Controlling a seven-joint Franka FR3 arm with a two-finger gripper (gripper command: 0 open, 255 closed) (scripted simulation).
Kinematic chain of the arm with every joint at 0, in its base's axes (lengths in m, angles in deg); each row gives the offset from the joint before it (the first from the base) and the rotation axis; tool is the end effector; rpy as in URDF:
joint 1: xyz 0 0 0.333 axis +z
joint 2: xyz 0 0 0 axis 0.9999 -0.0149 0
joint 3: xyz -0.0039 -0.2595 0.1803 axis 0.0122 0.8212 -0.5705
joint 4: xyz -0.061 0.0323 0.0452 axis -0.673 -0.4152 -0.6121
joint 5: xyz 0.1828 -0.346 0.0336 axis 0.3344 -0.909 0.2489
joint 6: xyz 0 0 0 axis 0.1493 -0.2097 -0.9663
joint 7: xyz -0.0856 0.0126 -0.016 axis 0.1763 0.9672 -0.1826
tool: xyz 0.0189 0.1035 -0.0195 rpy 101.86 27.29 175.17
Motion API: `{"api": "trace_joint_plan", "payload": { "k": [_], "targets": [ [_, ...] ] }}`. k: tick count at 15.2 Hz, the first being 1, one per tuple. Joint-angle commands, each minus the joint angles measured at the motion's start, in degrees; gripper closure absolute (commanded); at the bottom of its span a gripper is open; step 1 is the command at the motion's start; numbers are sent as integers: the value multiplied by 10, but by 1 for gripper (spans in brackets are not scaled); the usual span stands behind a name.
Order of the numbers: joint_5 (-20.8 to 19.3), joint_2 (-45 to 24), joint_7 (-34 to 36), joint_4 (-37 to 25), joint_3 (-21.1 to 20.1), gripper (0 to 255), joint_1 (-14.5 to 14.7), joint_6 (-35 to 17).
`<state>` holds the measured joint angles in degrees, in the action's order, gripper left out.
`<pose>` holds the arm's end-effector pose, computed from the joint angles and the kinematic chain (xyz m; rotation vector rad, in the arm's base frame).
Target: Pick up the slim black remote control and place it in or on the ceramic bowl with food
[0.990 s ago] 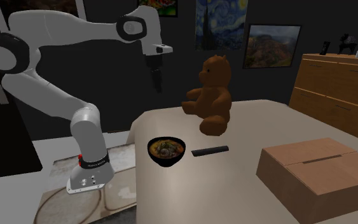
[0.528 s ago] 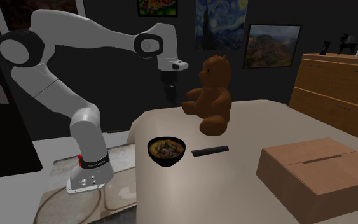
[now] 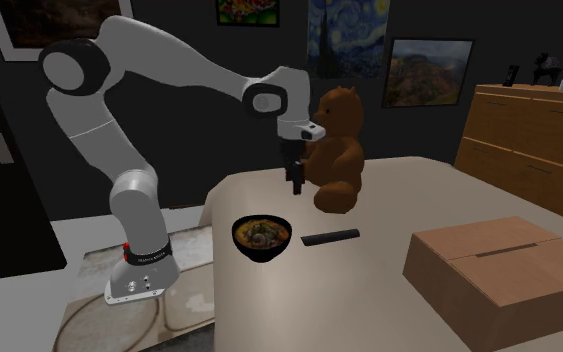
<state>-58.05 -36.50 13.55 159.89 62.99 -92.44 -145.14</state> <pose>0.4295 -0.1498 0.4728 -3.0989 0.3363 -0.0410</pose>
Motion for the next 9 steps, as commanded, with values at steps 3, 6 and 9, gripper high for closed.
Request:
{"api": "trace_joint_plan", "payload": {
  "k": [3, 6, 9],
  "targets": [
    [27, -81, -34, -23, 28, 0, -2, -50],
    [58, -148, -64, -52, 44, 0, -5, -78],
    [95, -217, -96, -88, 54, 0, -13, -99]
  ]
}}
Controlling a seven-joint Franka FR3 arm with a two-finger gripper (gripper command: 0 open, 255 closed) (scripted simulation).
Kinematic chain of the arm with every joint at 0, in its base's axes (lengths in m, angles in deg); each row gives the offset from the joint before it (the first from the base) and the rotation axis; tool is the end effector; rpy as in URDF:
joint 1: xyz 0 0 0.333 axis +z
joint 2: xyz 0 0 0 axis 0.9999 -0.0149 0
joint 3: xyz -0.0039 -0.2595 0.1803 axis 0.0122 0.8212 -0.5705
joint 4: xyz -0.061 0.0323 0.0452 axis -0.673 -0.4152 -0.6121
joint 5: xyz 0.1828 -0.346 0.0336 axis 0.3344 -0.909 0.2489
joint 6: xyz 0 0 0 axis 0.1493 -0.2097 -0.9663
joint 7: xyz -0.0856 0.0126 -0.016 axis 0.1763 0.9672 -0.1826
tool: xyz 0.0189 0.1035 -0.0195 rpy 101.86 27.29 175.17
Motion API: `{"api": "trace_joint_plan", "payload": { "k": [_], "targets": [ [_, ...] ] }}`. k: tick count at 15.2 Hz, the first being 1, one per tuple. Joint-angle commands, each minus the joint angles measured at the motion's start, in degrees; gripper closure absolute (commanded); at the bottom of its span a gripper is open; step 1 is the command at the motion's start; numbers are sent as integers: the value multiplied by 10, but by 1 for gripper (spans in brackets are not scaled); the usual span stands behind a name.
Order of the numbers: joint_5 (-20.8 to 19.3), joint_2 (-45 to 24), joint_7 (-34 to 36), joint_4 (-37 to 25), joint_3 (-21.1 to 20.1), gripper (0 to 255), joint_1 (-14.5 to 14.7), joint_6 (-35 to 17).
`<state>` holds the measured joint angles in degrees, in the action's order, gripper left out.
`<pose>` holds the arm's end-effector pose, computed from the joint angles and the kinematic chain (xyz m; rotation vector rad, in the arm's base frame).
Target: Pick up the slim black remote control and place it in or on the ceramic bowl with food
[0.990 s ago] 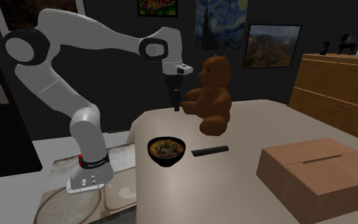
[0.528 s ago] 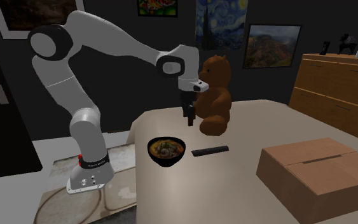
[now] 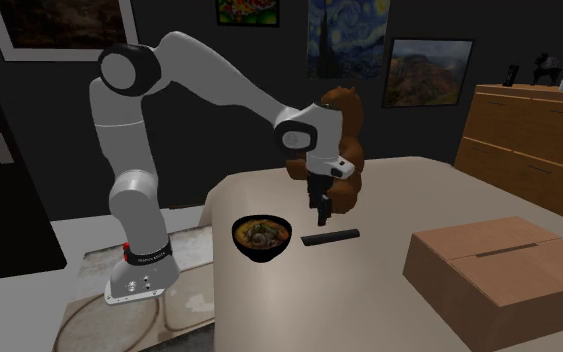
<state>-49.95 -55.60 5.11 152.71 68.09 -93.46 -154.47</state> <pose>0.4868 -0.2152 0.3861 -3.0491 0.3979 -0.0107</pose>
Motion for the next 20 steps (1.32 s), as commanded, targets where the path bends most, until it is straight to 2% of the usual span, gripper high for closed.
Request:
{"api": "trace_joint_plan", "payload": {
  "k": [1, 3, 10, 18, 19, 20],
  "targets": [
    [27, -49, -22, -30, 6, 0, -6, -11],
    [44, -79, -36, -48, 6, 0, -13, -17],
    [65, -113, -50, -27, -1, 0, -14, -69],
    [65, -113, -50, -27, -1, 0, -15, -69],
    [65, -113, -50, -27, -1, 255, -15, -69],
    [65, -113, -50, -27, -1, 255, -15, -69]
  ]
}}
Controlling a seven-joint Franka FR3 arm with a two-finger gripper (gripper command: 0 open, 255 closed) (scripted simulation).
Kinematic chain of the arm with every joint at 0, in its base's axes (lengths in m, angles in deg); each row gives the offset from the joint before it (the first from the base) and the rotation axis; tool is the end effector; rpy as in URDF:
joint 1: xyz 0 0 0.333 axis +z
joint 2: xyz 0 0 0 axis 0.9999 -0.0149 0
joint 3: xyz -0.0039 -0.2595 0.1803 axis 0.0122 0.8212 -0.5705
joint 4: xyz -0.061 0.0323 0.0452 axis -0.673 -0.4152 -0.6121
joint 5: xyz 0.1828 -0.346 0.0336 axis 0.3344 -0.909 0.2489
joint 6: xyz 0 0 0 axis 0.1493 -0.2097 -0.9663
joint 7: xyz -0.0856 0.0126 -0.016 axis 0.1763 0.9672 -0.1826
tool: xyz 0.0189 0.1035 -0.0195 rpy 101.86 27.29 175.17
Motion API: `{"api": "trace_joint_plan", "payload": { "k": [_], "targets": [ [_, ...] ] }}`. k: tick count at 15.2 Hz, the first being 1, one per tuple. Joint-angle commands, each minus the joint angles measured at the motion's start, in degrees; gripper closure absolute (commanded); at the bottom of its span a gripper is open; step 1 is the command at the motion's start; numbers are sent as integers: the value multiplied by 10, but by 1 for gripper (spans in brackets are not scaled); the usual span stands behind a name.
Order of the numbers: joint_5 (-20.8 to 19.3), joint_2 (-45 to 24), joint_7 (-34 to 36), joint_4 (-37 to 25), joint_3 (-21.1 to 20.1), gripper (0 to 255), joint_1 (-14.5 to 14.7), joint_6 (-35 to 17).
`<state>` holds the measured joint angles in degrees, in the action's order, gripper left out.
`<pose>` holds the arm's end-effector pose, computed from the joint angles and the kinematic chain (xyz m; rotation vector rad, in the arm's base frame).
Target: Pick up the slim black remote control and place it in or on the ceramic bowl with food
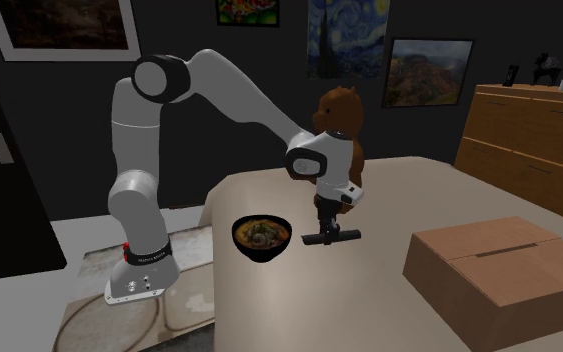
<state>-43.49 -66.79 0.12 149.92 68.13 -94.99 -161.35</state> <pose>0.5099 -0.2386 0.3167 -3.0319 0.4244 -0.0071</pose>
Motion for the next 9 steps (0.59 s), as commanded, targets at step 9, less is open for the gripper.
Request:
{"api": "trace_joint_plan", "payload": {
  "k": [9],
  "targets": [
    [-3, 4, 2, -1, 0, 255, 2, 7]
  ]
}}
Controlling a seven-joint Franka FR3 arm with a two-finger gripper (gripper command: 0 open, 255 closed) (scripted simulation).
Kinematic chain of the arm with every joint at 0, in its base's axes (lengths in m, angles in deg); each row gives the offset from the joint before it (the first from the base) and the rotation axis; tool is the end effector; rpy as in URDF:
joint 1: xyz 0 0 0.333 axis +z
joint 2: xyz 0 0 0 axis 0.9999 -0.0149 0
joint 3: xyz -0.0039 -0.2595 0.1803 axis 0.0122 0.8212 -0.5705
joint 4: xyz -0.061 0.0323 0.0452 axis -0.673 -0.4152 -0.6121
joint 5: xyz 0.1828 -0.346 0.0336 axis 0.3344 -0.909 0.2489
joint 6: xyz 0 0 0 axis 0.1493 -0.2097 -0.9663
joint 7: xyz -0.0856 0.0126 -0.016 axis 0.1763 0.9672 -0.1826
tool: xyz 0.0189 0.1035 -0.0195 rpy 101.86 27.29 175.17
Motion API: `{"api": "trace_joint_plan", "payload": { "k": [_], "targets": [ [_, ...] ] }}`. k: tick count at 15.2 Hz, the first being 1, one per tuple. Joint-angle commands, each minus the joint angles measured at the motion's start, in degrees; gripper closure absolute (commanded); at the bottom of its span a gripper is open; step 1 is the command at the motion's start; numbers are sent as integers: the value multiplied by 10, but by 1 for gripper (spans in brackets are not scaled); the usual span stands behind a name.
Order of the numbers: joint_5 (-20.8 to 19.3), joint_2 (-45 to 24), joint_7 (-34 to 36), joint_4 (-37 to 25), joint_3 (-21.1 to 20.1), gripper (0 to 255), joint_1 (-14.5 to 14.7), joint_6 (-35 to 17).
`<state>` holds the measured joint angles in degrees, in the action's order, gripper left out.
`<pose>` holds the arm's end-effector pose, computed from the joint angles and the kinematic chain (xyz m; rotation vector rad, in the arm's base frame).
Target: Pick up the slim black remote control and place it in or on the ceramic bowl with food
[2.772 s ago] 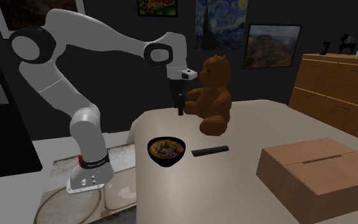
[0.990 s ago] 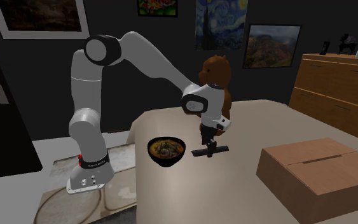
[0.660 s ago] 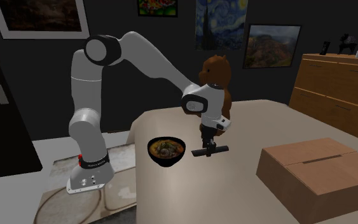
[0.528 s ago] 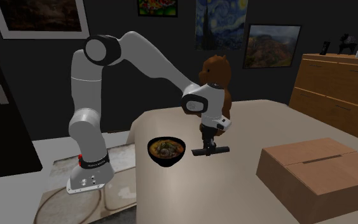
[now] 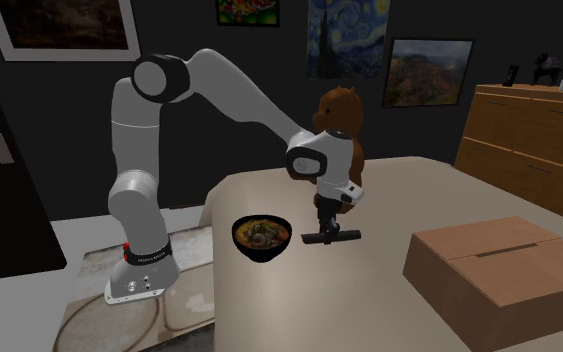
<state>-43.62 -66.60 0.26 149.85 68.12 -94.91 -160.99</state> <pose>0.5101 -0.2376 0.3185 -3.0313 0.4225 -0.0040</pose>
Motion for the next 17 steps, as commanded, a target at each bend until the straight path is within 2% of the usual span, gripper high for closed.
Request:
{"api": "trace_joint_plan", "payload": {
  "k": [1, 17],
  "targets": [
    [-4, 7, 4, -3, 1, 255, 1, 10],
    [-42, 71, 36, -56, 7, 255, 7, 121]
  ]
}}
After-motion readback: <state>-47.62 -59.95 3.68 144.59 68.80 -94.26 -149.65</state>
